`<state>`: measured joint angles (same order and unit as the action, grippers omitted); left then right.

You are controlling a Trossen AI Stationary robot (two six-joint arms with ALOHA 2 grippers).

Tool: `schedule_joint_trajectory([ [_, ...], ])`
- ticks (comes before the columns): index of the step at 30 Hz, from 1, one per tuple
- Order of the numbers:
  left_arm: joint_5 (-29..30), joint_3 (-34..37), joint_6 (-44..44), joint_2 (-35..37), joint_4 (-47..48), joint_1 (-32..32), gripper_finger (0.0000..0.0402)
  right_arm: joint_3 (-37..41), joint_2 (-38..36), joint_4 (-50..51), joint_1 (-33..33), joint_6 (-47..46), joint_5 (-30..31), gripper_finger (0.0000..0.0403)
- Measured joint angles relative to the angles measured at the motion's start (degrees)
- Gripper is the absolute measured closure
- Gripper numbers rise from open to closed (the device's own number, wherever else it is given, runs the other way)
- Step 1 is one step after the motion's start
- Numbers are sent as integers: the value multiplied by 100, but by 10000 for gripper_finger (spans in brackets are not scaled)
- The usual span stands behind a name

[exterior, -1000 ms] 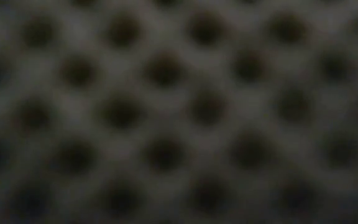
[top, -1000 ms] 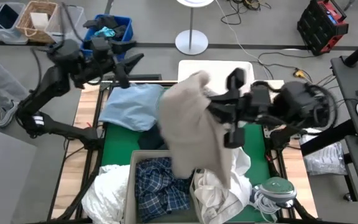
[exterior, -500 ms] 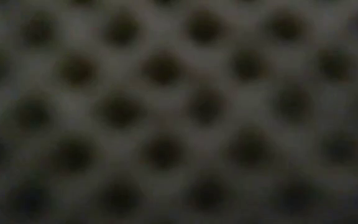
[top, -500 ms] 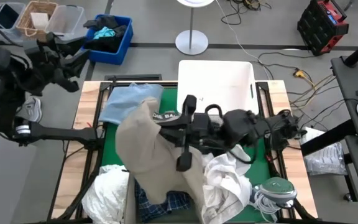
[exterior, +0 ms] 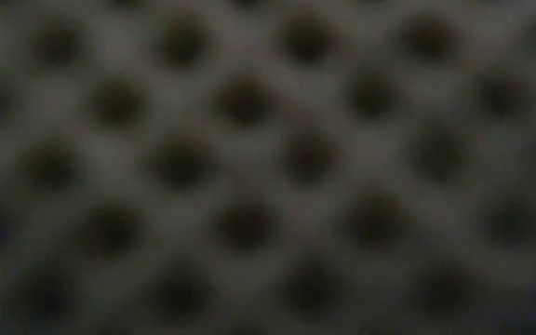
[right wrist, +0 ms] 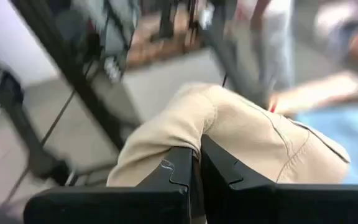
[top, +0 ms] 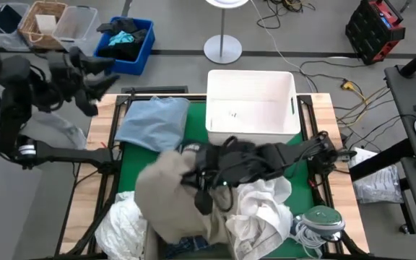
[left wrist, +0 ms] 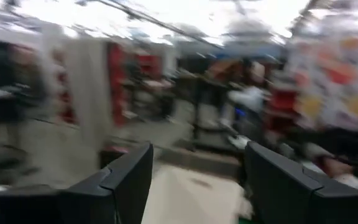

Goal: Sort clothes
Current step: Put the brown pants into the gray laundry organizer

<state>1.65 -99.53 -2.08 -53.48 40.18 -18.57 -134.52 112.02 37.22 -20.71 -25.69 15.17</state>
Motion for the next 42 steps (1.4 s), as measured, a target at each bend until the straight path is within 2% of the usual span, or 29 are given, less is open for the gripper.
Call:
schedule_joint_trajectory([
  [4,-1354,2,-130,-98,454,0,171,0,192,524,-2,-700,-1099,393],
  [6,-1985,2,-249,-180,625,2,171,0,256,621,-4,-841,-1336,388],
  [8,-2354,2,-320,-254,754,7,171,0,295,645,-4,-972,-1492,380],
  [11,-2516,2,-343,-377,922,99,171,0,257,821,-2,-1077,-1655,357],
  [18,-2428,28,-627,-644,980,583,171,0,-189,2278,-2,-1114,-1680,270],
  [20,-2044,30,-681,-774,982,906,171,0,-346,2733,-2,-1022,-1648,249],
  [23,-1122,31,-708,-1062,980,1549,171,0,-561,3461,-23,-776,-1352,226],
  [26,-325,42,-693,-1433,998,2130,171,2,-789,4367,-61,-594,-867,217],
  [29,-231,44,-455,-1800,1015,2638,171,2,-1025,5186,-140,-362,-246,221],
  [31,-232,44,-286,-2006,994,2951,174,30,-1223,5284,-188,-130,108,230],
  [33,-228,44,-208,-2201,1031,3179,194,89,-1479,5175,-205,233,179,245],
  [35,-135,44,-327,-2361,1035,3338,234,102,-1721,5032,-205,471,254,263],
  [39,-76,-8,-902,-2588,1264,3468,363,238,-2213,5075,-203,726,712,309],
  [40,-95,-22,-1141,-2632,1387,3469,382,296,-2329,5074,-203,763,867,322],
  [42,-150,-22,-1589,-2718,1630,3519,388,452,-2548,5069,-202,876,1101,346],
])
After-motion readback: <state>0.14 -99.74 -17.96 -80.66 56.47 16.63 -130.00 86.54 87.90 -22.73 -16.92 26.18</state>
